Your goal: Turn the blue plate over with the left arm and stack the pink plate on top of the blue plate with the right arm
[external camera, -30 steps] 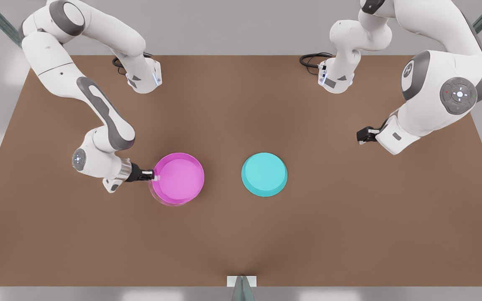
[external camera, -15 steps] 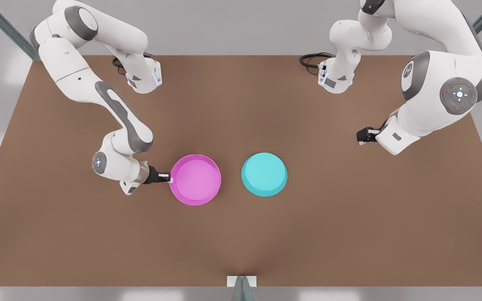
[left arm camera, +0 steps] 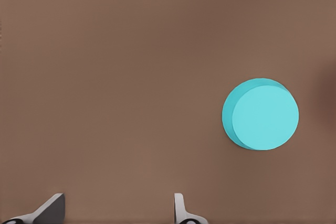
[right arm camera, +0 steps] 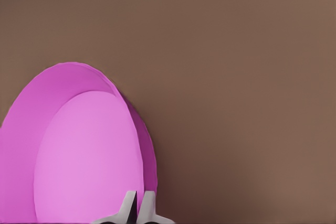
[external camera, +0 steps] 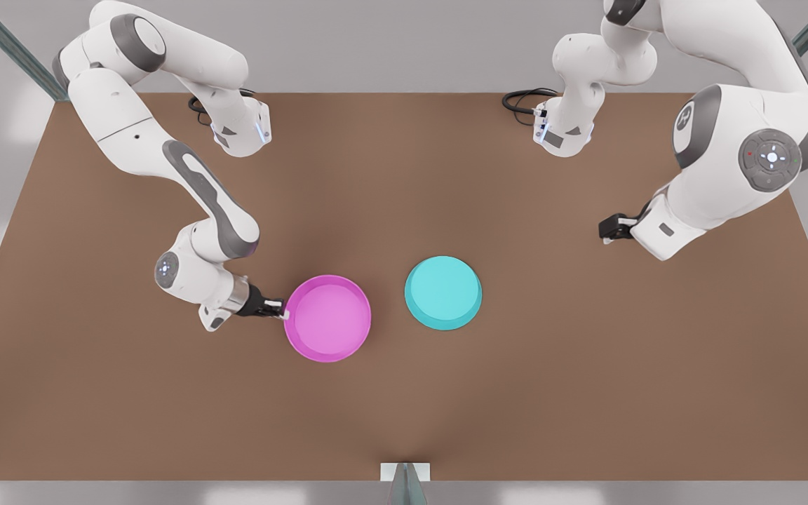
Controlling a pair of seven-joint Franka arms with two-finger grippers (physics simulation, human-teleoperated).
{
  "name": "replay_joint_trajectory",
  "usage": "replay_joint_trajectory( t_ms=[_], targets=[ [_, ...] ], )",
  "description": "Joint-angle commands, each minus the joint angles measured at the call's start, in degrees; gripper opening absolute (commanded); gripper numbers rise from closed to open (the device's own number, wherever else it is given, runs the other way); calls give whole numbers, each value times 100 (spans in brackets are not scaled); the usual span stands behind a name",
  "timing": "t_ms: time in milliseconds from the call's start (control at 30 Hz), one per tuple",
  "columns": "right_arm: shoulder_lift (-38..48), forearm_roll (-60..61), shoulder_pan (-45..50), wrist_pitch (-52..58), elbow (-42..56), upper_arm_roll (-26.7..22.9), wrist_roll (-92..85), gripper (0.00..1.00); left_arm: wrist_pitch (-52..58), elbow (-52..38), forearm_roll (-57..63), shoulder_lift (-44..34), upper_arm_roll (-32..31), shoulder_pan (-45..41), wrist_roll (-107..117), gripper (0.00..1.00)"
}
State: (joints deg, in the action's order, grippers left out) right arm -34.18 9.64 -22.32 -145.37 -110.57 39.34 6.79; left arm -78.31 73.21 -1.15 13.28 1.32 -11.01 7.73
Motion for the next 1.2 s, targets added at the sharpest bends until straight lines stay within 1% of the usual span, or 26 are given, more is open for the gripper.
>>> replay_joint_trajectory(
  t_ms=[0, 367, 567, 700, 733, 767, 800, 833, 867, 933, 967, 1000, 1067, 1100, 1133, 1167],
  targets=[
    [-1, 64, 8, 0, 1, 3, -37, 21, 0, 0, 1, 0, 0, 2, 0, 100],
    [105, 838, 614, -52, 18, -6, -28, 21, 0, 0, 10, 8, 0, 2, 0, 100],
    [202, 1172, 983, -79, 106, -102, 165, 21, 0, 0, 1, 8, 0, 2, 0, 100],
    [316, 1567, 1458, -79, 159, -331, 200, 21, 0, 0, 10, 8, 0, 2, 0, 100],
    [351, 1673, 1651, -79, 194, -489, 200, 21, 0, 0, 1, 8, 0, 2, 0, 100],
    [351, 1682, 1687, -70, 194, -524, 192, 21, 0, 0, 1, 8, 0, 2, 0, 100],
    [351, 1673, 1687, -70, 194, -559, 192, 28, 0, -9, 10, 8, 0, 2, 0, 100],
    [334, 1655, 1678, -61, 194, -612, 183, 69, -9, 0, 1, 8, 0, 2, 0, 100],
    [333, 1629, 1687, -17, 203, -700, 174, 100, -9, -9, 1, 8, 0, 2, 0, 100],
    [290, 1594, 1695, 114, 273, -867, 227, 100, -9, 0, 10, 8, 0, -7, 0, 100],
    [290, 1384, 1678, 281, 264, -893, 235, 100, -9, -9, 10, 8, 0, -7, 0, 100],
    [263, 892, 1625, 273, 194, -964, 227, 100, 0, 0, 1, 8, 0, -7, 9, 100],
    [298, 680, 1651, 238, -52, -964, 130, 100, 9, 0, 10, 8, -18, -16, 0, 100],
    [325, 425, 1687, -306, -473, -946, 130, 100, 9, 0, 10, 8, -26, -16, 0, 100],
    [421, 416, 1836, -659, -781, -911, 130, 100, -9, 0, 1, 8, -35, 2, 9, 100],
    [474, 416, 1985, -703, -861, -911, 156, 100, -18, -9, 1, 8, -27, 2, 9, 100]
  ],
)
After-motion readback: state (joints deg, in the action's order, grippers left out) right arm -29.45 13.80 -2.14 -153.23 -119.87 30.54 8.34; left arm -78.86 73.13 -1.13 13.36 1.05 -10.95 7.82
